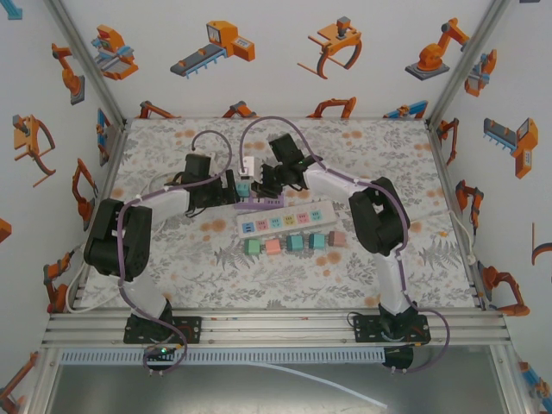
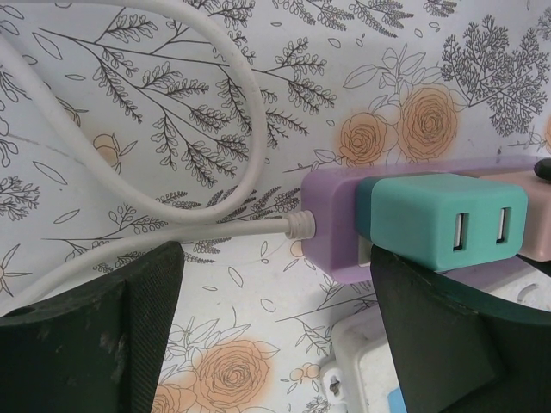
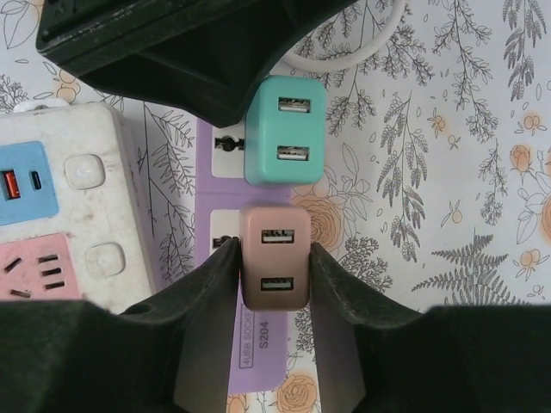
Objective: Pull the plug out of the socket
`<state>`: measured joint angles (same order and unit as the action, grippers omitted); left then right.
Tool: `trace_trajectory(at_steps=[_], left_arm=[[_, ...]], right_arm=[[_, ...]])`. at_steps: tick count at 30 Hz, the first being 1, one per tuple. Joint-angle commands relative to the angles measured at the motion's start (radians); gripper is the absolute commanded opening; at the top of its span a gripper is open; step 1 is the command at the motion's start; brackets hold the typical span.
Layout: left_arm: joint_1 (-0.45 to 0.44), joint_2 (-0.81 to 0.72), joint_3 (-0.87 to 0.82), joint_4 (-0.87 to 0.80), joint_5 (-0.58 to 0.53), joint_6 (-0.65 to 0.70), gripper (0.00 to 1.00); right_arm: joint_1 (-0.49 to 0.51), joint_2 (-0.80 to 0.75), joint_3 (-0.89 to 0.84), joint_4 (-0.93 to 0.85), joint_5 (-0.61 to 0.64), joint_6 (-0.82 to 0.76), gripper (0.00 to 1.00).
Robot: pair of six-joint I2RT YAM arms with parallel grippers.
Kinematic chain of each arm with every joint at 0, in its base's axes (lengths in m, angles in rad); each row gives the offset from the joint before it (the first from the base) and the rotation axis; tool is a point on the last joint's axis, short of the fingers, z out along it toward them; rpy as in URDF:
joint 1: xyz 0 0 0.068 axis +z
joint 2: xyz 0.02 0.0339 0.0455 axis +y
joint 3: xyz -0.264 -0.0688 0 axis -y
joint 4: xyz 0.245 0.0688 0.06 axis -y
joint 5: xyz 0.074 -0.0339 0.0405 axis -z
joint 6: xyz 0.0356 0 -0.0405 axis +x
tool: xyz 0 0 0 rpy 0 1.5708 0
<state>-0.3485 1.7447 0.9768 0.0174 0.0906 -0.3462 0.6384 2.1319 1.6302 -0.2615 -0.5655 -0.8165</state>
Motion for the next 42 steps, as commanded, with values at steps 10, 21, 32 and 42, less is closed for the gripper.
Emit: trace_trajectory(at_steps=[10, 21, 32, 42], left_arm=[[-0.012, 0.058, 0.002, -0.086, -0.029, 0.033, 0.81], [-0.013, 0.063, 0.01, -0.11, -0.055, 0.036, 0.81], [-0.013, 0.042, 0.015, -0.113, -0.045, 0.033, 0.81], [-0.013, -0.015, 0.087, -0.147, -0.009, 0.059, 0.82]], right_arm=[[0.003, 0.027, 0.101, -0.064, -0.033, 0.032, 0.19], [0.0, 0.024, 0.138, -0.061, -0.045, 0.079, 0.17], [-0.003, -0.029, 0.095, -0.026, -0.033, 0.089, 0.17], [-0.003, -0.162, -0.029, 0.08, 0.016, 0.213, 0.17]])
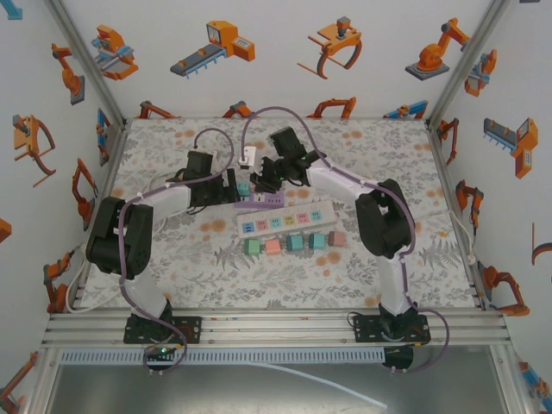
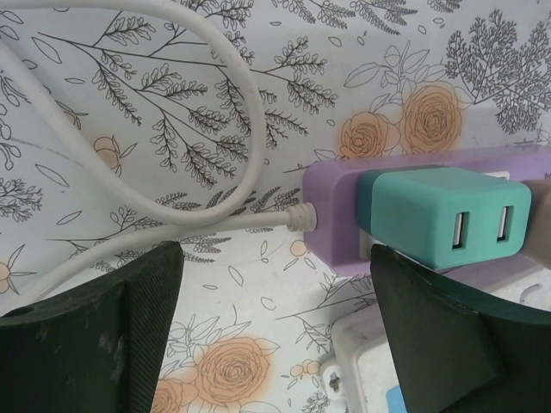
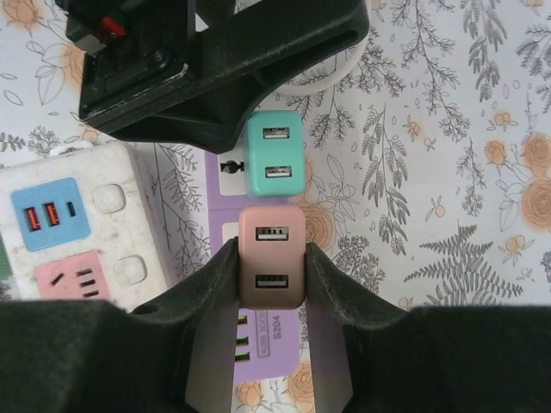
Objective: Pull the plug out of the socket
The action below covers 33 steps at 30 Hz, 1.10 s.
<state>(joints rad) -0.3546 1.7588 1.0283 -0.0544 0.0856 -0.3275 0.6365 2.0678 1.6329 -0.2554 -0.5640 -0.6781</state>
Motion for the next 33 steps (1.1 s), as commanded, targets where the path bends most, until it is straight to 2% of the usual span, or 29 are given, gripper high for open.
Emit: trace_trajectory(at_steps=[1, 8, 13, 17, 24, 28, 33], left_arm=[[-0.007, -0.037, 0.039, -0.079, 0.0, 0.042, 0.82], [-0.028, -0.147, 0.042, -0.084, 0.03, 0.047, 0.82], [-0.057, -0.271, 0.006, -0.078, 0.089, 0.067, 0.84], [-0.065, -0.389, -0.044, -0.071, 0.229, 0.103, 0.85], [-0.086, -0.572, -0.115, -0.087, 0.495, 0.183, 0.88], [-0.146, -0.671, -0.123, -0.125, 0.583, 0.255, 0.9], [-0.293, -0.76, -0.106, -0.257, 0.622, 0.43, 0.95]], right_arm=[[-0.001, -0.118, -0.048, 0.085, 0.027, 0.099, 0.17], [-0.001, -0.318, -0.208, 0.172, 0.161, 0.404, 0.17], [-0.003, -0.467, -0.328, 0.194, 0.286, 0.709, 0.17], [-0.011, -0.579, -0.402, 0.148, 0.403, 0.95, 0.19], [-0.02, -0.804, -0.629, 0.211, 0.483, 1.201, 0.2], [-0.023, -0.941, -0.772, 0.22, 0.543, 1.379, 0.2], [-0.023, -1.073, -0.864, 0.125, 0.538, 1.51, 0.2]])
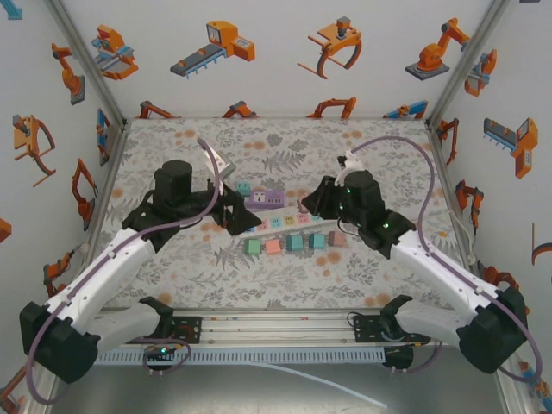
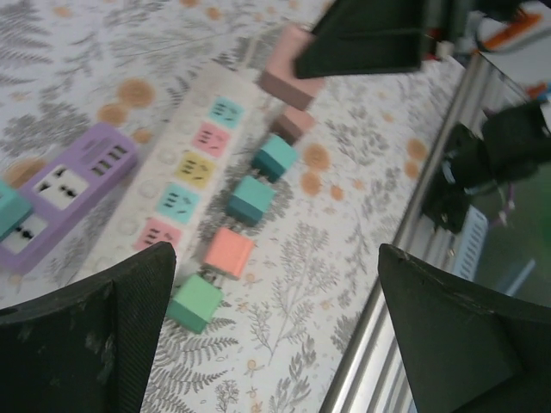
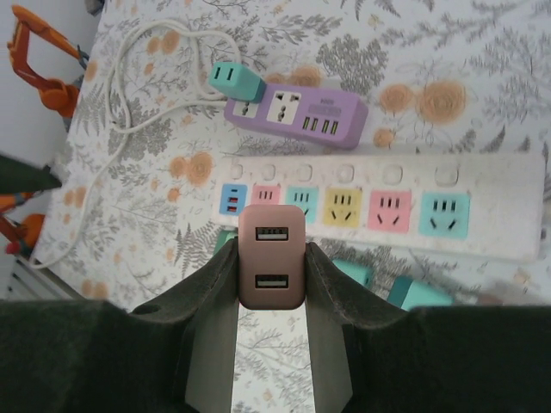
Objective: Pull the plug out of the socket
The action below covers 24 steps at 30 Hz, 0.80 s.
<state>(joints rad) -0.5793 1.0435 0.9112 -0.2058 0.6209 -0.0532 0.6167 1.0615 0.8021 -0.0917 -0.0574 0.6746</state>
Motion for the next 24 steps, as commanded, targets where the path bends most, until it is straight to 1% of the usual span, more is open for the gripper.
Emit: trace_trajectory(at_steps=[1, 3, 7, 11, 14, 18, 21, 24], left_arm=[[-0.098, -0.059, 0.008, -0.121, 0.086, 0.182, 0.96], [-0.148, -0.094, -0.009, -0.144, 0.086, 0.242, 0.99], [-0.221, -0.152, -0.054, -0.154, 0.066, 0.315, 0.97], [-0.262, -0.172, -0.067, -0.182, 0.021, 0.367, 0.97], [-0.268, -0.17, -0.08, -0.189, 0.044, 0.399, 0.97], [-0.269, -0.156, -0.088, -0.19, 0.042, 0.406, 0.97], [-0.271, -0.151, -0.087, -0.191, 0.031, 0.402, 0.97], [-0.271, -0.146, -0.089, -0.191, 0.014, 0.4, 0.97]], right_arm=[[-0.003, -0.087, -0.048, -0.065, 0.031, 0.171, 0.2], [-0.003, -0.133, -0.083, -0.115, 0.027, 0.189, 0.2], [-0.003, -0.212, -0.164, -0.198, 0.04, 0.232, 0.2], [-0.003, -0.26, -0.263, -0.202, 0.033, 0.293, 0.2], [-0.003, -0.263, -0.354, -0.114, 0.005, 0.354, 0.2], [-0.003, -0.231, -0.492, 0.12, -0.028, 0.458, 0.2], [-0.003, -0.187, -0.542, 0.216, -0.021, 0.479, 0.2], [-0.003, -0.131, -0.548, 0.255, -0.025, 0.469, 0.2]])
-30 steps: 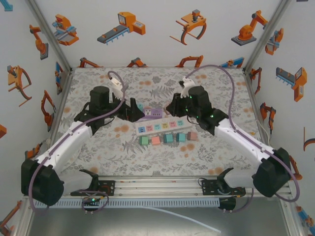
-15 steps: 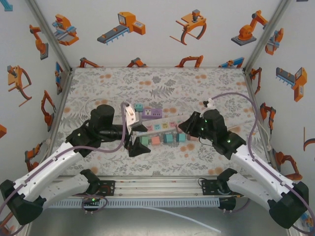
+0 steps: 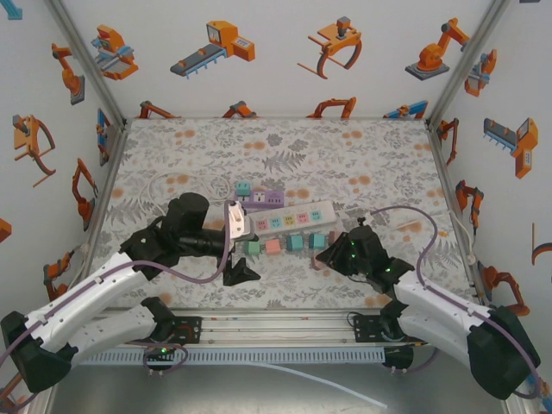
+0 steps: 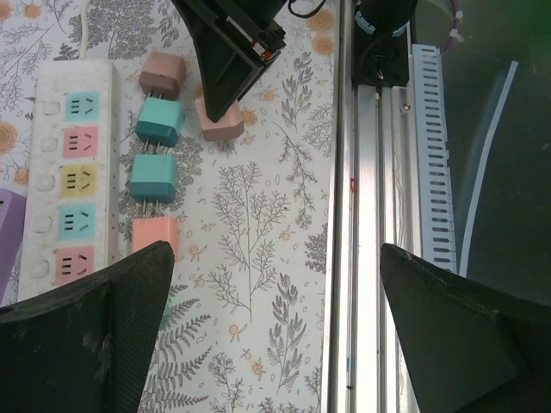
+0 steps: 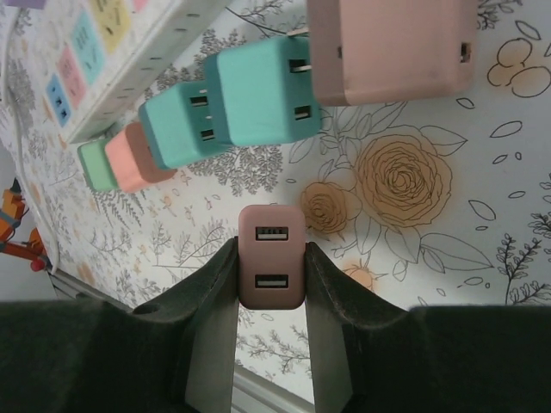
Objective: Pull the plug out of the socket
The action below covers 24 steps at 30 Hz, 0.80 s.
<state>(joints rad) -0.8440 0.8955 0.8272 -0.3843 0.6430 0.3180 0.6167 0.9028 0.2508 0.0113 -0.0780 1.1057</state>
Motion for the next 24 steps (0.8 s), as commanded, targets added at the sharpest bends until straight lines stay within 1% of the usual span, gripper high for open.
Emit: trace_trajectory(at_steps=[1, 4, 6, 13, 18, 24], left_arm=[[-0.006, 0.003, -0.005, -0.013, -0.014, 0.027, 0.97], [-0.006, 0.007, -0.008, -0.01, -0.021, 0.029, 0.97], [-0.006, 0.009, -0.007, -0.011, -0.026, 0.027, 0.97], [-0.006, 0.01, -0.008, -0.009, -0.054, 0.029, 0.97], [-0.006, 0.006, -0.01, -0.008, -0.068, 0.027, 0.97], [-0.006, 0.008, -0.011, -0.008, -0.086, 0.023, 0.97]], right_arm=[[-0.003, 0.042, 0.003, 0.159, -0.005, 0.036, 0.2], [-0.002, 0.077, -0.014, 0.186, 0.01, 0.046, 0.21], [-0.002, 0.091, -0.023, 0.193, 0.015, 0.047, 0.23], [-0.002, 0.111, -0.024, 0.102, 0.032, 0.043, 0.42], [-0.001, 0.1, -0.028, 0.056, 0.052, 0.039, 0.45], [-0.002, 0.069, -0.022, 0.011, 0.075, 0.039, 0.47]])
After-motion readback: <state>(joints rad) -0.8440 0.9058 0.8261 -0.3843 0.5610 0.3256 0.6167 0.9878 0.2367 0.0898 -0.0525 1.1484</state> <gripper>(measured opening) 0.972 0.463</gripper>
